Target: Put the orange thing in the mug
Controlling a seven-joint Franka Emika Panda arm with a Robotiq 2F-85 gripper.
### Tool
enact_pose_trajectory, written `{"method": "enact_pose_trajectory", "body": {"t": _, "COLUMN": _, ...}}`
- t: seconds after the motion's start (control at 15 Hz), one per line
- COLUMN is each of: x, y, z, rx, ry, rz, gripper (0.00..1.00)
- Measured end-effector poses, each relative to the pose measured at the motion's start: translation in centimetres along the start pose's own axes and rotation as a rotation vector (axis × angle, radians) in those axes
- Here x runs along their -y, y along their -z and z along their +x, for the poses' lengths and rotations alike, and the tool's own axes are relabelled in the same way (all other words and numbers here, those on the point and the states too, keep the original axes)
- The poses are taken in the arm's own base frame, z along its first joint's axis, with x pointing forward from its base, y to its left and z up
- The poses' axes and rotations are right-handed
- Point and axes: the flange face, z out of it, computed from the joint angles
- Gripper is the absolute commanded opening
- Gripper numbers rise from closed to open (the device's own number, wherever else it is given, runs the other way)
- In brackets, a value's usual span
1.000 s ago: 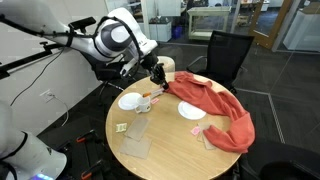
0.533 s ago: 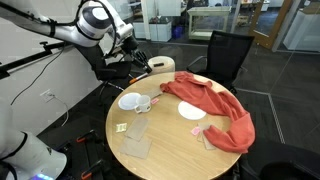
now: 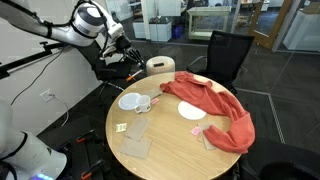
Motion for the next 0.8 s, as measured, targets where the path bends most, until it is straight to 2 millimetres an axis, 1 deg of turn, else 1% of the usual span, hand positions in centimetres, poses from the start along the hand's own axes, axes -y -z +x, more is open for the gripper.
{"method": "enact_pose_trajectory", "body": {"t": 0.13, "x": 0.4, "y": 0.0, "z": -0.6, "rx": -0.030, "ry": -0.027, "rz": -0.003, "gripper": 0.03}}
{"method": "enact_pose_trajectory", "body": {"t": 0.33, "x": 0.9, "y": -0.5, "z": -1.7, "rx": -0.069, "ry": -0.065, "rz": -0.012, "gripper": 0.03}}
{"method": "enact_pose_trajectory", "body": {"t": 0.73, "x": 2.2, "y": -1.8, "z": -4.6, "rx": -0.146, "ry": -0.119, "rz": -0.055, "gripper": 0.03}}
{"method": "enact_pose_trajectory", "body": {"t": 0.8, "x": 2.4, "y": -1.9, "z": -5.2, "rx": -0.157, "ry": -0.118, "rz": -0.065, "gripper": 0.11}}
